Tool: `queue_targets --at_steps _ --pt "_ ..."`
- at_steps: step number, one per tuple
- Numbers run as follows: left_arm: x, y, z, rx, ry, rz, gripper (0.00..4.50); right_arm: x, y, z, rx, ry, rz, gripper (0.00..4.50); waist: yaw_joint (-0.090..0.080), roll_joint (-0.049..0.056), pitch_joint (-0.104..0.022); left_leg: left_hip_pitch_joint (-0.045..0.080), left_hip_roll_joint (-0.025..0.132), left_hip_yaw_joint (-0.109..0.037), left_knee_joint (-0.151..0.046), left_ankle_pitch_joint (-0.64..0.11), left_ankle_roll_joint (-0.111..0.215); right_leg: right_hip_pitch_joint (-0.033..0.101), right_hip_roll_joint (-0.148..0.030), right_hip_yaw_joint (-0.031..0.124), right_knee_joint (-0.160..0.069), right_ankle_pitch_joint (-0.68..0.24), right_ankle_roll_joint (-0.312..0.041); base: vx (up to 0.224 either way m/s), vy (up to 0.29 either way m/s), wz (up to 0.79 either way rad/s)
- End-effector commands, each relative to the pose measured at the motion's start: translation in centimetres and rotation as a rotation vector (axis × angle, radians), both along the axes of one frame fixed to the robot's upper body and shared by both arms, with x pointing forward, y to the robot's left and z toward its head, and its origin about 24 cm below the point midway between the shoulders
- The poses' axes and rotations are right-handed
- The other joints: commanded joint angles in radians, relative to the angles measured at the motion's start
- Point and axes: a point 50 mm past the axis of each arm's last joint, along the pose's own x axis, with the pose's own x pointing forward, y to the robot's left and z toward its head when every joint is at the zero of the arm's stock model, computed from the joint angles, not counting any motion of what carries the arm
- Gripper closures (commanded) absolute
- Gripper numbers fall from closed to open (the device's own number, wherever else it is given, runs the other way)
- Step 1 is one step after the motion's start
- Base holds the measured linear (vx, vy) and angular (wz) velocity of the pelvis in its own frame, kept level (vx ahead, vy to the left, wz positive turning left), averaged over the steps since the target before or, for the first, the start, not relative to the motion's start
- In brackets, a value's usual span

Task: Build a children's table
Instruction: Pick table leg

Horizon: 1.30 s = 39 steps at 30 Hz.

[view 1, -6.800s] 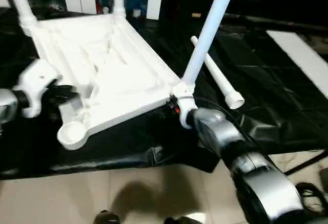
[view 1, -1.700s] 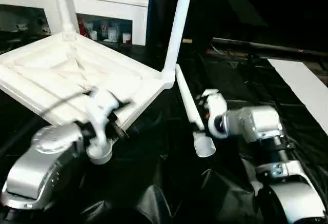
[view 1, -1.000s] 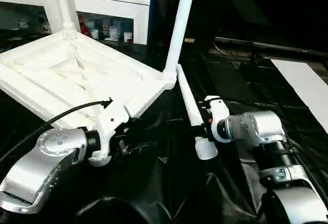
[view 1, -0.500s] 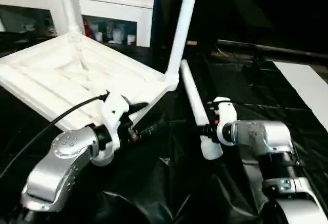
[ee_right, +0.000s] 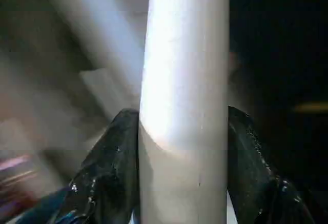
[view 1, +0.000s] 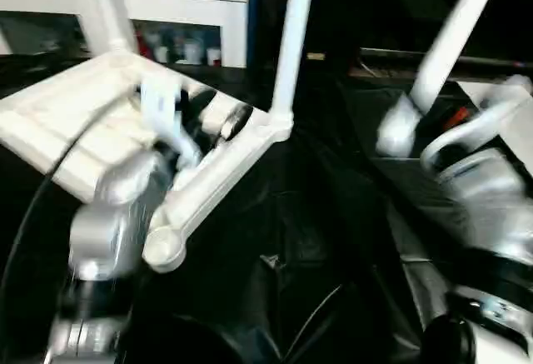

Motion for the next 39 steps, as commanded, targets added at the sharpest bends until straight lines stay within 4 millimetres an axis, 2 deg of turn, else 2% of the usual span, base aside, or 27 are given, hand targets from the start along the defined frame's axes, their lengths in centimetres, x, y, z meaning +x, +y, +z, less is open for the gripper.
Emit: queue_targets --at_steps 1,2,4,5,6,7,8,9,10,11,12,14,15,16,17,18,19,20,21,22,25,28,29,31,34,35,39 --pt "0.1 -0.1 0.2 -0.039 0.045 -0.047 0.48 -0.8 1.1 0.7 0.003 -0.054 0.116 2.64 0.008 0.005 -0.077 -0.011 0.025 0.002 -0.068 -0.002 0.067 0.077 -0.073 0.048 -0.059 -0.159 -0.186 0.000 0.000 0.00" --pt "0.4 -0.3 0.6 -0.065 0.063 -0.061 0.22 -1.1 1.7 0.9 0.004 -0.073 0.167 2.64 0.008 0.005 -0.074 -0.008 0.024 0.006 -0.067 -0.019 0.059 0.073 -0.074 0.050 -0.067 -0.202 -0.177 0.000 0.000 0.00" --pt "0.7 -0.5 1.2 -0.100 0.085 -0.069 0.15 -1.4 2.3 1.2 0.016 -0.092 0.225 2.64 0.016 0.006 -0.073 -0.003 0.025 0.007 -0.068 -0.037 0.050 0.070 -0.074 0.049 -0.075 -0.258 -0.156 0.000 0.000 0.00" --pt "1.0 -0.7 1.9 -0.139 0.097 -0.084 0.09 -1.9 3.0 1.4 0.009 -0.115 0.295 2.64 0.016 -0.003 -0.072 -0.004 0.024 0.009 -0.069 -0.048 0.043 0.071 -0.073 0.048 -0.079 -0.295 -0.140 0.000 0.000 0.00" --pt "1.2 -0.9 2.5 -0.182 0.108 -0.108 0.04 -2.3 3.5 1.6 0.007 -0.128 0.351 2.64 0.020 0.001 -0.073 -0.002 0.026 0.006 -0.070 -0.052 0.039 0.070 -0.075 0.047 -0.079 -0.309 -0.133 0.000 0.000 0.00" --pt "1.2 -0.9 2.5 -0.182 0.108 -0.108 0.01 -2.3 3.5 1.6 0.007 -0.128 0.351 2.64 0.024 -0.001 -0.073 0.002 0.027 0.007 -0.069 -0.049 0.036 0.066 -0.075 0.048 -0.080 -0.312 -0.127 0.000 0.000 0.00" --pt "1.3 -1.1 3.2 -0.244 0.128 -0.141 0.00 -2.6 4.1 1.6 -0.001 -0.128 0.405 2.64 0.024 -0.010 -0.071 -0.003 0.026 0.009 -0.069 -0.044 0.035 0.067 -0.073 0.048 -0.076 -0.305 -0.129 0.000 0.000 0.00" --pt "1.3 -1.1 3.2 -0.244 0.128 -0.141 0.00 -2.6 4.1 1.6 -0.001 -0.128 0.405 2.64 0.026 -0.008 -0.071 -0.003 0.027 0.007 -0.070 -0.045 0.034 0.067 -0.076 0.047 -0.077 -0.313 -0.127 0.000 0.000 0.00" --pt "1.0 -1.4 3.8 -0.283 0.137 -0.207 0.00 -2.9 4.8 1.5 -0.014 -0.123 0.459 2.64 0.025 -0.018 -0.070 -0.006 0.028 0.009 -0.070 -0.047 0.028 0.068 -0.077 0.046 -0.078 -0.330 -0.119 0.000 0.000 0.00" --pt "0.7 -1.6 4.2 -0.302 0.142 -0.252 0.00 -3.0 5.2 1.3 -0.024 -0.114 0.493 2.64 0.031 -0.018 -0.070 -0.008 0.028 0.007 -0.071 -0.039 0.022 0.069 -0.079 0.046 -0.076 -0.343 -0.109 0.000 0.000 0.00" --pt "0.3 -1.9 4.3 -0.310 0.146 -0.303 0.00 -3.2 5.8 1.1 -0.029 -0.110 0.531 2.64 0.032 -0.021 -0.070 -0.009 0.029 0.007 -0.072 -0.037 0.022 0.067 -0.080 0.046 -0.079 -0.349 -0.103 0.000 0.000 0.00" --pt "0.0 -2.1 4.3 -0.311 0.147 -0.333 0.00 -3.3 6.1 0.9 -0.031 -0.107 0.554 2.64 0.036 -0.020 -0.071 -0.008 0.031 0.006 -0.072 -0.027 0.016 0.065 -0.081 0.047 -0.076 -0.337 -0.094 0.000 0.000 0.00" --pt "-0.2 -2.3 4.3 -0.315 0.154 -0.355 0.00 -3.4 6.3 0.8 -0.033 -0.100 0.575 2.64 0.039 -0.026 -0.072 -0.007 0.032 0.007 -0.073 -0.021 0.014 0.065 -0.081 0.047 -0.078 -0.328 -0.087 0.000 0.000 0.00" --pt "-0.4 -2.3 4.3 -0.319 0.156 -0.373 0.00 -3.5 6.6 0.6 -0.038 -0.095 0.591 2.64 0.045 -0.024 -0.071 -0.007 0.033 0.007 -0.073 -0.016 0.010 0.064 -0.082 0.048 -0.074 -0.317 -0.087 0.000 0.000 0.00" --pt "-0.6 -2.4 4.4 -0.322 0.161 -0.387 0.00 -3.7 6.8 0.5 -0.044 -0.090 0.609 2.64 0.047 -0.031 -0.071 -0.006 0.032 0.008 -0.073 -0.014 0.008 0.065 -0.082 0.048 -0.072 -0.312 -0.088 0.000 0.000 0.00" --pt "-0.8 -2.5 4.5 -0.323 0.166 -0.421 0.00 -4.1 7.1 0.3 -0.054 -0.084 0.658 2.64 0.048 -0.028 -0.072 -0.005 0.034 0.008 -0.073 -0.013 0.007 0.064 -0.084 0.049 -0.073 -0.308 -0.089 0.000 0.000 0.00" --pt "-0.8 -2.5 4.5 -0.321 0.167 -0.425 0.00 -4.1 7.1 0.2 -0.056 -0.082 0.664 2.64 0.051 -0.036 -0.073 -0.003 0.035 0.007 -0.073 0.001 0.009 0.065 -0.084 0.048 -0.067 -0.289 -0.094 0.000 0.000 0.00" --pt "-1.0 -2.5 4.2 -0.308 0.175 -0.463 0.00 -4.5 7.6 -0.2 -0.068 -0.069 0.724 2.64 0.050 -0.040 -0.069 -0.003 0.035 0.009 -0.074 -0.002 0.010 0.061 -0.082 0.049 -0.069 -0.287 -0.094 0.000 0.000 0.00" --pt "-1.0 -2.5 4.2 -0.307 0.176 -0.465 0.00 -4.5 7.6 -0.2 -0.069 -0.068 0.727 2.64 0.051 -0.038 -0.069 -0.003 0.036 0.009 -0.075 -0.007 0.006 0.063 -0.085 0.049 -0.070 -0.289 -0.087 0.000 0.000 0.00" --pt "-1.1 -2.5 4.1 -0.293 0.185 -0.483 0.00 -4.7 7.9 -0.5 -0.081 -0.056 0.765 2.64 0.051 -0.046 -0.070 -0.004 0.037 0.008 -0.075 -0.007 0.003 0.064 -0.085 0.048 -0.070 -0.288 -0.084 0.000 0.000 0.00" --pt "-1.3 -2.3 3.8 -0.267 0.212 -0.512 0.00 -5.0 8.4 -1.1 -0.110 -0.036 0.822 2.64 0.054 -0.044 -0.071 -0.003 0.038 0.004 -0.077 -0.006 -0.014 0.065 -0.086 0.048 -0.067 -0.284 -0.070 0.000 0.000 0.00" --pt "-1.4 -1.8 3.6 -0.229 0.229 -0.516 0.00 -4.7 8.9 -1.9 -0.170 -0.010 0.844 2.64 0.056 -0.052 -0.068 -0.006 0.037 0.004 -0.079 -0.032 -0.034 0.066 -0.088 0.050 -0.069 -0.290 -0.064 0.000 0.000 0.00" --pt "-1.1 -1.5 3.6 -0.230 0.237 -0.495 0.27 -4.3 9.0 -2.1 -0.194 -0.004 0.824 2.64 0.058 -0.052 -0.069 -0.004 0.038 0.004 -0.079 -0.038 -0.037 0.065 -0.089 0.050 -0.069 -0.296 -0.065 0.000 0.000 0.00" --pt "-0.9 -1.2 3.8 -0.242 0.242 -0.471 0.34 -4.1 9.0 -2.2 -0.206 -0.004 0.811 2.64 0.058 -0.053 -0.068 -0.005 0.038 0.004 -0.079 -0.041 -0.041 0.064 -0.089 0.050 -0.069 -0.300 -0.066 0.000 0.000 0.00" --pt "-0.6 -0.4 4.2 -0.265 0.250 -0.434 0.67 -3.7 9.1 -2.1 -0.242 -0.023 0.777 2.64 0.064 -0.050 -0.069 -0.005 0.038 0.004 -0.078 -0.043 -0.045 0.065 -0.088 0.050 -0.067 -0.294 -0.068 0.000 0.000 0.00" --pt "-0.6 -0.2 4.1 -0.259 0.253 -0.434 0.75 -3.6 9.1 -2.1 -0.250 -0.027 0.773 2.64 0.064 -0.046 -0.069 -0.005 0.038 0.003 -0.079 -0.041 -0.045 0.066 -0.087 0.050 -0.066 -0.283 -0.069 0.000 0.000 0.00" --pt "-0.9 0.0 3.9 -0.225 0.280 -0.458 1.00 -3.6 9.1 -2.1 -0.278 -0.048 0.780 2.64 0.066 -0.044 -0.069 -0.003 0.039 0.003 -0.079 -0.048 -0.049 0.066 -0.086 0.050 -0.062 -0.262 -0.086 0.000 0.000 0.00"
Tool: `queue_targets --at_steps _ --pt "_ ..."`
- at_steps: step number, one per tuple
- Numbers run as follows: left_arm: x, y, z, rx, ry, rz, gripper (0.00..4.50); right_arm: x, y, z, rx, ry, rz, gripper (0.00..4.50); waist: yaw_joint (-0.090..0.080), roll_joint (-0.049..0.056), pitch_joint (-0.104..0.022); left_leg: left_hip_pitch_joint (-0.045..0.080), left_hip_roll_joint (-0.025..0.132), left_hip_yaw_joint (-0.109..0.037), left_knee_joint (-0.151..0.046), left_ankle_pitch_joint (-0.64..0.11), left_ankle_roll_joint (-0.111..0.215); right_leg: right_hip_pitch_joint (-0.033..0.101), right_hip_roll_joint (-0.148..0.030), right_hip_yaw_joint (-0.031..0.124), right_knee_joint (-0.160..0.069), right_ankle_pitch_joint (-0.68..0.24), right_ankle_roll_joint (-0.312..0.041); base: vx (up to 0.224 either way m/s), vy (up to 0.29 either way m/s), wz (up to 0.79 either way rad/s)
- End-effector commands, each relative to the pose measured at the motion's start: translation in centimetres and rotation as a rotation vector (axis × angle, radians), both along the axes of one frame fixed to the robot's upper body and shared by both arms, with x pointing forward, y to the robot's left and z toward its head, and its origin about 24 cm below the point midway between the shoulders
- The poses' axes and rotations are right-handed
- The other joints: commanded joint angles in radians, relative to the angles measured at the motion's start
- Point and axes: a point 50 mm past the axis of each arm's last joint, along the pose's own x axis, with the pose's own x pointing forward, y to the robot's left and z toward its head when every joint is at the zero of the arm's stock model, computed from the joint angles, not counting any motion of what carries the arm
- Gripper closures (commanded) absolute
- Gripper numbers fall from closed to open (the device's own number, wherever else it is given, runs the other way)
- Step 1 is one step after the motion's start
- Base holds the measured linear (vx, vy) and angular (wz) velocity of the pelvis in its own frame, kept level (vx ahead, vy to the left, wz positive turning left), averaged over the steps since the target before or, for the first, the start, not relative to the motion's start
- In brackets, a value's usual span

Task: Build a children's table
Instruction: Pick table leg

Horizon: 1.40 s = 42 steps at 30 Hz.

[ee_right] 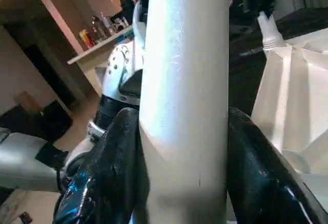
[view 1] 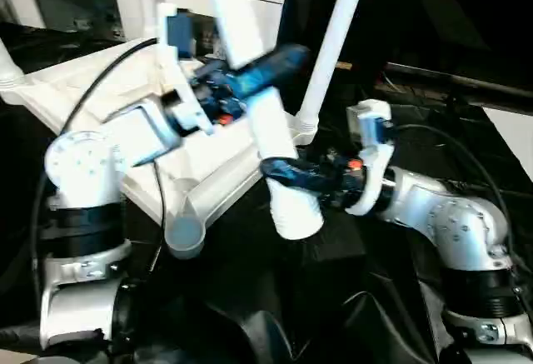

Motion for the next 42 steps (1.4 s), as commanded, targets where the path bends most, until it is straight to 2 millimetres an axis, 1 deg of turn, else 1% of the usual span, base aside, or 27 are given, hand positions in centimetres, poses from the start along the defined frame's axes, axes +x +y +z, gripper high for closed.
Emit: queue_targets --at_steps 1,2,4,5,7,9,10,12,13,14,15,16,17,18,19,20,21,22,23,24,27,28,30,31,32,42 --pt "-0.3 -0.5 0.6 0.018 -0.015 -0.045 1.13 0.1 -0.2 0.5 0.000 -0.044 -0.002 2.64 0.001 0.018 -0.070 0.001 0.033 -0.008 -0.079 -0.058 -0.037 0.062 -0.080 0.051 -0.062 -0.251 -0.100 0.000 0.000 0.00" --pt "-0.2 -0.5 0.6 0.026 -0.008 -0.042 1.18 0.2 -0.2 0.5 -0.003 -0.049 -0.002 2.64 0.001 0.022 -0.071 -0.001 0.033 -0.009 -0.080 -0.056 -0.038 0.063 -0.081 0.051 -0.061 -0.240 -0.105 0.000 0.000 0.00" --pt "-0.1 -0.4 0.5 0.038 -0.004 -0.033 1.22 0.2 -0.2 0.5 -0.003 -0.054 -0.006 2.64 0.001 0.019 -0.071 -0.002 0.032 -0.008 -0.079 -0.058 -0.040 0.065 -0.081 0.051 -0.060 -0.235 -0.113 0.000 0.000 0.00" --pt "-0.1 -0.4 0.5 0.043 -0.006 -0.030 1.32 0.3 -0.2 0.5 -0.004 -0.058 -0.007 2.64 0.001 0.019 -0.071 -0.003 0.033 -0.008 -0.079 -0.057 -0.039 0.065 -0.081 0.051 -0.060 -0.233 -0.114 0.000 0.000 0.00" --pt "0.0 -0.3 0.6 0.052 -0.008 -0.019 1.57 0.4 -0.1 0.4 -0.014 -0.077 -0.021 2.64 0.002 0.020 -0.071 -0.003 0.033 -0.008 -0.079 -0.066 -0.041 0.066 -0.083 0.051 -0.061 -0.248 -0.110 0.000 0.000 0.00" --pt "0.1 -0.3 0.6 0.069 -0.024 -0.003 1.61 0.5 0.0 0.3 -0.024 -0.091 -0.032 2.64 0.001 0.021 -0.071 -0.002 0.034 -0.009 -0.080 -0.065 -0.042 0.065 -0.082 0.051 -0.062 -0.250 -0.107 0.000 0.000 0.00" --pt "0.1 -0.3 0.7 0.074 -0.029 -0.002 1.75 0.6 0.1 0.3 -0.029 -0.101 -0.038 2.64 0.002 0.023 -0.071 -0.002 0.033 -0.009 -0.080 -0.065 -0.042 0.066 -0.082 0.051 -0.061 -0.248 -0.108 0.000 0.000 0.00" --pt "0.1 -0.3 0.9 0.084 -0.039 0.009 2.01 0.6 0.2 0.2 -0.033 -0.109 -0.045 2.64 0.000 0.023 -0.070 -0.001 0.034 -0.009 -0.081 -0.066 -0.043 0.065 -0.082 0.050 -0.061 -0.242 -0.110 0.000 0.000 0.00" --pt "0.2 -0.3 1.1 0.122 -0.071 0.030 2.04 0.6 0.3 0.0 -0.040 -0.111 -0.046 2.64 0.002 0.025 -0.071 0.000 0.034 -0.010 -0.079 -0.066 -0.044 0.065 -0.082 0.051 -0.060 -0.238 -0.112 0.000 0.000 0.00" --pt "0.2 -0.3 1.1 0.139 -0.086 0.037 2.10 0.6 0.4 0.0 -0.042 -0.108 -0.044 2.64 0.000 0.024 -0.070 -0.001 0.034 -0.010 -0.082 -0.068 -0.042 0.066 -0.081 0.051 -0.060 -0.240 -0.111 0.000 0.000 0.00" --pt "0.3 -0.3 1.0 0.202 -0.133 0.056 2.22 0.7 0.4 -0.1 -0.052 -0.105 -0.059 2.08 0.000 0.028 -0.070 -0.001 0.034 -0.011 -0.082 -0.070 -0.043 0.066 -0.082 0.051 -0.060 -0.240 -0.112 0.000 0.000 0.00" --pt "0.3 -0.4 0.9 0.252 -0.162 0.064 2.30 0.8 0.5 -0.2 -0.056 -0.105 -0.069 1.94 -0.002 0.028 -0.070 0.002 0.036 -0.011 -0.083 -0.078 -0.042 0.065 -0.082 0.051 -0.061 -0.251 -0.106 0.000 0.000 0.00" --pt "0.3 -0.4 0.8 0.286 -0.181 0.069 2.38 0.9 0.6 -0.2 -0.059 -0.105 -0.075 1.92 -0.002 0.029 -0.070 0.003 0.037 -0.010 -0.083 -0.076 -0.047 0.063 -0.083 0.051 -0.061 -0.246 -0.108 0.000 0.000 0.00" --pt "0.3 -0.4 0.8 0.286 -0.181 0.069 2.42 0.9 0.6 -0.2 -0.059 -0.105 -0.075 1.86 -0.002 0.028 -0.070 0.002 0.037 -0.011 -0.083 -0.070 -0.049 0.065 -0.084 0.051 -0.060 -0.239 -0.111 0.000 0.000 0.00" --pt "0.2 -0.6 0.9 0.340 -0.216 0.068 2.42 1.0 0.8 -0.4 -0.137 -0.156 -0.105 1.86 -0.002 0.030 -0.070 0.002 0.037 -0.011 -0.083 -0.064 -0.055 0.064 -0.083 0.051 -0.058 -0.223 -0.115 0.000 0.000 0.00" --pt "0.2 -0.8 1.0 0.354 -0.228 0.067 2.49 1.2 0.9 -0.6 -0.195 -0.177 -0.127 1.61 -0.005 0.029 -0.069 0.003 0.036 -0.010 -0.083 -0.071 -0.061 0.063 -0.081 0.051 -0.056 -0.224 -0.113 0.000 0.000 0.00" --pt "0.2 -0.9 1.1 0.365 -0.241 0.059 2.54 1.3 0.9 -0.8 -0.240 -0.184 -0.135 1.54 -0.005 0.026 -0.070 0.003 0.035 -0.009 -0.082 -0.068 -0.062 0.064 -0.081 0.051 -0.056 -0.223 -0.113 0.000 0.000 0.00" --pt "0.2 -0.9 1.1 0.365 -0.241 0.059 2.54 1.3 0.9 -0.8 -0.240 -0.184 -0.135 1.54 -0.005 0.027 -0.069 0.002 0.034 -0.009 -0.082 -0.070 -0.066 0.065 -0.080 0.052 -0.055 -0.227 -0.113 0.000 0.000 0.00" --pt "0.1 -1.0 1.2 0.370 -0.248 0.054 2.64 1.4 1.0 -0.9 -0.264 -0.183 -0.137 1.51 -0.005 0.028 -0.069 0.002 0.035 -0.009 -0.082 -0.075 -0.066 0.065 -0.082 0.053 -0.055 -0.229 -0.115 0.000 0.000 0.00" --pt "0.0 -1.1 1.2 0.381 -0.268 0.044 2.64 1.5 1.0 -1.0 -0.299 -0.191 -0.135 1.51 -0.005 0.026 -0.069 0.002 0.034 -0.009 -0.082 -0.077 -0.065 0.065 -0.081 0.053 -0.057 -0.234 -0.115 0.000 0.000 0.00" --pt "-0.1 -1.4 1.5 0.405 -0.325 0.019 2.72 1.6 1.3 -1.1 -0.342 -0.201 -0.123 1.51 -0.006 0.027 -0.069 0.002 0.034 -0.008 -0.082 -0.080 -0.064 0.064 -0.081 0.054 -0.056 -0.236 -0.113 0.000 0.000 0.00" --pt "-0.1 -1.6 1.6 0.406 -0.339 0.014 2.72 1.7 1.5 -1.2 -0.353 -0.196 -0.119 1.51 -0.005 0.024 -0.069 0.003 0.035 -0.009 -0.082 -0.078 -0.062 0.064 -0.081 0.053 -0.055 -0.236 -0.115 0.000 0.000 0.00" --pt "-0.1 -1.6 1.8 0.409 -0.353 0.008 2.73 1.8 1.7 -1.2 -0.365 -0.193 -0.118 1.51 -0.005 0.026 -0.070 0.002 0.035 -0.009 -0.082 -0.072 -0.063 0.064 -0.081 0.053 -0.054 -0.223 -0.119 0.000 0.000 0.00" --pt "-0.1 -1.7 1.8 0.413 -0.362 0.002 2.73 2.0 1.8 -1.2 -0.371 -0.190 -0.128 1.51 -0.007 0.021 -0.069 0.002 0.035 -0.008 -0.081 -0.075 -0.063 0.064 -0.081 0.053 -0.053 -0.219 -0.124 0.000 0.000 0.00" --pt "-0.1 -1.7 1.8 0.420 -0.368 -0.002 2.73 2.1 1.9 -1.3 -0.377 -0.190 -0.134 1.51 -0.006 0.023 -0.069 0.002 0.035 -0.008 -0.081 -0.076 -0.064 0.064 -0.082 0.053 -0.052 -0.224 -0.126 0.000 0.000 0.00" --pt "-0.2 -1.9 1.7 0.429 -0.387 -0.030 2.75 2.4 2.7 -1.7 -0.390 -0.181 -0.152 1.51 -0.007 0.025 -0.070 0.001 0.034 -0.007 -0.080 -0.065 -0.068 0.066 -0.082 0.054 -0.049 -0.196 -0.131 0.000 0.000 0.00"
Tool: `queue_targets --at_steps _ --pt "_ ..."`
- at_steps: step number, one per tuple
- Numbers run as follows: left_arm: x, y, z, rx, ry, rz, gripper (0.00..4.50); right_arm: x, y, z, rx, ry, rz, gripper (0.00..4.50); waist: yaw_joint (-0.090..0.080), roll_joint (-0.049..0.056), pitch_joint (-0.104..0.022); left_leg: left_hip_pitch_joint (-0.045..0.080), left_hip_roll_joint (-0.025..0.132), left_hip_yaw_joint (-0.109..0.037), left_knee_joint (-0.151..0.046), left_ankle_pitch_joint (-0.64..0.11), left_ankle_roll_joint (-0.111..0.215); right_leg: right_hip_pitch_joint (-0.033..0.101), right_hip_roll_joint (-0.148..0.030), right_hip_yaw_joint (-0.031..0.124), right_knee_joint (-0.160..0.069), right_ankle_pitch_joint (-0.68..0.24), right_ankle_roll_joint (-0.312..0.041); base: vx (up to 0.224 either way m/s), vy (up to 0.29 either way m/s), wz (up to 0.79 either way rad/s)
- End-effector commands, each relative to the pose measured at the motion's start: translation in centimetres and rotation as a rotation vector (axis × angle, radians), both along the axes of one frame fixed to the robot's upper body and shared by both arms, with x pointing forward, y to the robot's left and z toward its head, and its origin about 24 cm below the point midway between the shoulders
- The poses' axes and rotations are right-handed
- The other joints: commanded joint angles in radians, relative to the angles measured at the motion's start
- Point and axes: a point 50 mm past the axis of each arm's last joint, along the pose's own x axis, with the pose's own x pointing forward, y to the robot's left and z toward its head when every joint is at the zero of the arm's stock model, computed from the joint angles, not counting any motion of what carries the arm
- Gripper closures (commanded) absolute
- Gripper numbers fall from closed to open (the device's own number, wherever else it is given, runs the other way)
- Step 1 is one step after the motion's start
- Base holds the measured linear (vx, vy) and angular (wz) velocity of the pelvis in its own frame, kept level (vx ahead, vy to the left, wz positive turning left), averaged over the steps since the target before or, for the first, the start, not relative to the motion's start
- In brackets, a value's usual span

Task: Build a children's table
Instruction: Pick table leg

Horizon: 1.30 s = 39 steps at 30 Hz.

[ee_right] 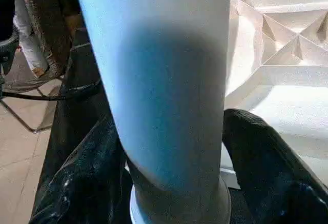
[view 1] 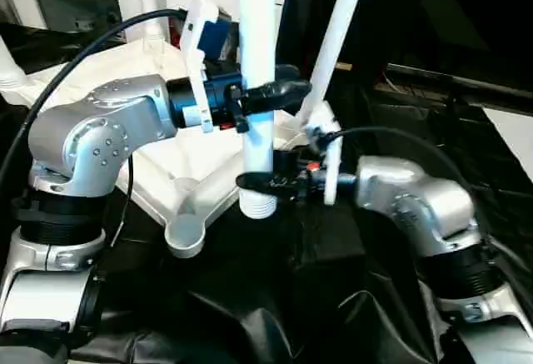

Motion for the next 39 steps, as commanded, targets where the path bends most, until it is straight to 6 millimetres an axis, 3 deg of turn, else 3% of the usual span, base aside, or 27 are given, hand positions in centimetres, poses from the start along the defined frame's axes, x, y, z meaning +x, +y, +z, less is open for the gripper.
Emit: queue_targets --at_steps 1,11,12,16,17,21,29,30,31,37,39 --pt "-0.1 -0.4 0.7 0.012 -0.036 -0.028 2.75 0.2 -0.1 0.1 -0.013 -0.015 -0.014 1.51 -0.002 0.025 -0.070 0.000 0.034 -0.007 -0.081 -0.070 -0.068 0.065 -0.082 0.054 -0.054 -0.201 -0.129 0.000 0.000 0.00" --pt "0.0 -0.4 0.6 0.013 -0.035 -0.038 2.75 0.1 0.2 0.2 0.009 -0.007 0.001 1.51 -0.002 0.025 -0.069 0.000 0.034 -0.008 -0.081 -0.090 -0.072 0.064 -0.082 0.054 -0.057 -0.240 -0.118 0.000 0.000 0.00" --pt "0.0 -0.4 0.6 0.012 -0.034 -0.037 2.75 0.1 0.2 0.2 0.009 -0.006 0.002 1.79 -0.002 0.025 -0.069 0.001 0.033 -0.008 -0.081 -0.094 -0.072 0.063 -0.082 0.054 -0.059 -0.248 -0.115 0.000 0.000 0.00" --pt "0.1 -0.3 0.6 0.011 -0.032 -0.035 2.75 -0.1 0.3 0.0 0.019 0.008 0.016 1.89 -0.002 0.024 -0.068 0.000 0.033 -0.008 -0.082 -0.097 -0.070 0.063 -0.082 0.054 -0.060 -0.263 -0.109 0.000 0.000 0.00" --pt "0.1 -0.3 0.6 0.011 -0.032 -0.034 2.75 -0.1 0.3 0.0 0.020 0.010 0.018 2.20 -0.001 0.024 -0.069 0.001 0.034 -0.008 -0.081 -0.101 -0.071 0.062 -0.083 0.054 -0.061 -0.273 -0.107 0.000 0.000 0.00" --pt "0.1 -0.2 0.6 0.007 -0.030 -0.031 2.75 -0.2 0.3 -0.1 0.029 0.023 0.030 2.45 -0.001 0.025 -0.069 0.001 0.034 -0.009 -0.081 -0.097 -0.070 0.062 -0.082 0.054 -0.059 -0.259 -0.111 0.000 0.000 0.00" --pt "0.4 -0.2 0.6 0.002 -0.033 -0.008 2.75 -0.2 0.2 -0.2 0.036 0.031 0.022 2.53 -0.001 0.026 -0.070 0.000 0.034 -0.009 -0.081 -0.090 -0.071 0.063 -0.083 0.054 -0.057 -0.239 -0.120 0.000 0.000 0.00" --pt "0.6 0.0 0.6 -0.001 -0.035 0.023 2.40 -0.1 0.1 -0.2 0.043 0.030 0.012 2.53 -0.001 0.028 -0.070 0.001 0.034 -0.008 -0.080 -0.090 -0.071 0.063 -0.082 0.054 -0.056 -0.236 -0.121 0.000 0.000 0.00" --pt "0.7 0.0 0.7 -0.018 -0.024 0.032 2.05 -0.1 0.1 -0.2 0.051 0.028 0.000 2.54 -0.002 0.027 -0.071 0.000 0.034 -0.008 -0.080 -0.090 -0.071 0.063 -0.082 0.054 -0.056 -0.233 -0.122 0.000 0.000 0.00" --pt "1.2 0.4 1.2 -0.204 -0.055 0.105 1.85 0.5 -0.3 0.5 0.148 -0.007 -0.105 2.61 -0.001 0.031 -0.071 -0.001 0.034 -0.009 -0.079 -0.100 -0.072 0.064 -0.084 0.054 -0.060 -0.234 -0.128 0.000 0.000 0.00" --pt "0.7 0.6 1.4 -0.359 -0.050 0.077 1.82 0.8 -0.5 1.1 0.214 -0.022 -0.162 2.64 0.000 0.028 -0.071 -0.003 0.034 -0.009 -0.079 -0.105 -0.074 0.064 -0.086 0.054 -0.059 -0.230 -0.138 0.000 0.000 0.00"
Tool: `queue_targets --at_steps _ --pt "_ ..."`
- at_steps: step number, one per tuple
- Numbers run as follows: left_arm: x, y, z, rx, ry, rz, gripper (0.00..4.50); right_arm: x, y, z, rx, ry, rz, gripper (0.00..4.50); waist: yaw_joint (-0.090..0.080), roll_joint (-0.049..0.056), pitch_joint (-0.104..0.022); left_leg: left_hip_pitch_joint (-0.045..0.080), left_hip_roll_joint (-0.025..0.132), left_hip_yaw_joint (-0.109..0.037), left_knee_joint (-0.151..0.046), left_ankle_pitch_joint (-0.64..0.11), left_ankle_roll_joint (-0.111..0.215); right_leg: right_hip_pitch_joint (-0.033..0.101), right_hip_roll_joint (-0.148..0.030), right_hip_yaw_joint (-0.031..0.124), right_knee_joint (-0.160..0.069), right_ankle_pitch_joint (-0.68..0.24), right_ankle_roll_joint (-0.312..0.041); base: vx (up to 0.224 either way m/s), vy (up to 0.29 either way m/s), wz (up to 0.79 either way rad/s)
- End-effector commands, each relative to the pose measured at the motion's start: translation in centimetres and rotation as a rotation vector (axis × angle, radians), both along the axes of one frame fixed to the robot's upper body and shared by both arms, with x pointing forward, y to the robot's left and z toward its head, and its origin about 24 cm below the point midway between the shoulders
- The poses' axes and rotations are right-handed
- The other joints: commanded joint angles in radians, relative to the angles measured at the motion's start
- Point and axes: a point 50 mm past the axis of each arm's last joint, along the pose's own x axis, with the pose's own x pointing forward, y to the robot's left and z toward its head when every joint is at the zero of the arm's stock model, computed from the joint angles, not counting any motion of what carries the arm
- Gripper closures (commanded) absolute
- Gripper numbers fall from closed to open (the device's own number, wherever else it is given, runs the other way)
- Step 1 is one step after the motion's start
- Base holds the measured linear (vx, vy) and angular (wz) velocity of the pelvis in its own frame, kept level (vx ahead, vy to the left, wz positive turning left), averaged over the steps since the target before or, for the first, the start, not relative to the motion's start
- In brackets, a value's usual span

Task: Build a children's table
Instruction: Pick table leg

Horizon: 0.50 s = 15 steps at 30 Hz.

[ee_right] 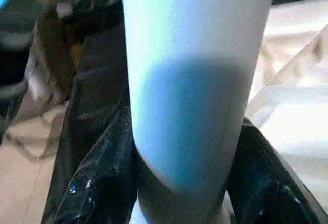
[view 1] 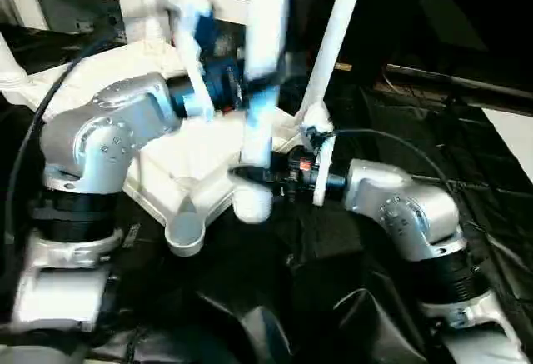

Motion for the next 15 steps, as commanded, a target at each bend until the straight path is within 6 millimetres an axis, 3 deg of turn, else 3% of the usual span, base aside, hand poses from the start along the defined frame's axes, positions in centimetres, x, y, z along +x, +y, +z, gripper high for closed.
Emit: queue_targets --at_steps 1,6,7,8,9,11,15 --pt "-0.6 0.1 0.3 -0.102 -0.009 -0.038 1.82 0.5 -1.2 0.6 0.057 -0.020 -0.077 2.64 0.000 0.030 -0.072 -0.002 0.033 -0.008 -0.079 -0.109 -0.075 0.065 -0.085 0.052 -0.062 -0.227 -0.143 0.000 0.000 0.00" --pt "-1.2 0.9 0.5 -0.265 -0.011 -0.024 1.82 1.1 -2.1 1.6 0.123 -0.059 -0.182 2.64 -0.004 0.033 -0.074 0.000 0.032 -0.007 -0.080 -0.106 -0.065 0.064 -0.079 0.052 -0.062 -0.180 -0.148 0.000 0.000 0.00" --pt "-1.1 1.1 0.4 -0.244 -0.022 0.014 1.82 1.2 -2.3 1.9 0.124 -0.078 -0.208 2.64 -0.003 0.044 -0.073 0.000 0.031 -0.008 -0.081 -0.111 -0.064 0.065 -0.078 0.051 -0.062 -0.197 -0.139 0.000 0.000 0.00" --pt "-0.5 2.4 -0.6 -0.150 -0.023 0.191 1.82 1.6 -3.2 2.7 0.108 -0.157 -0.305 2.64 -0.004 0.050 -0.072 0.002 0.036 -0.012 -0.085 -0.119 -0.066 0.062 -0.079 0.051 -0.067 -0.207 -0.127 0.000 0.000 0.00" --pt "-0.3 2.7 -0.8 -0.135 -0.017 0.224 1.82 1.6 -3.3 2.8 0.087 -0.174 -0.324 2.64 -0.009 0.041 -0.071 0.001 0.034 -0.011 -0.084 -0.123 -0.067 0.066 -0.075 0.050 -0.067 -0.223 -0.105 0.000 0.000 0.00" --pt "0.4 4.8 -1.8 -0.076 0.015 0.421 1.82 1.8 -4.0 3.0 -0.011 -0.277 -0.406 2.64 -0.013 0.053 -0.071 0.003 0.030 -0.010 -0.082 -0.118 -0.071 0.065 -0.072 0.053 -0.069 -0.242 -0.076 0.000 0.000 0.00" --pt "-0.1 7.1 -3.7 0.098 -0.028 0.624 1.82 1.3 -5.4 1.5 -0.150 -0.324 -0.471 2.64 -0.022 0.055 -0.069 -0.002 0.031 -0.012 -0.084 -0.117 -0.062 0.067 -0.071 0.052 -0.071 -0.246 -0.059 0.000 0.000 0.00"
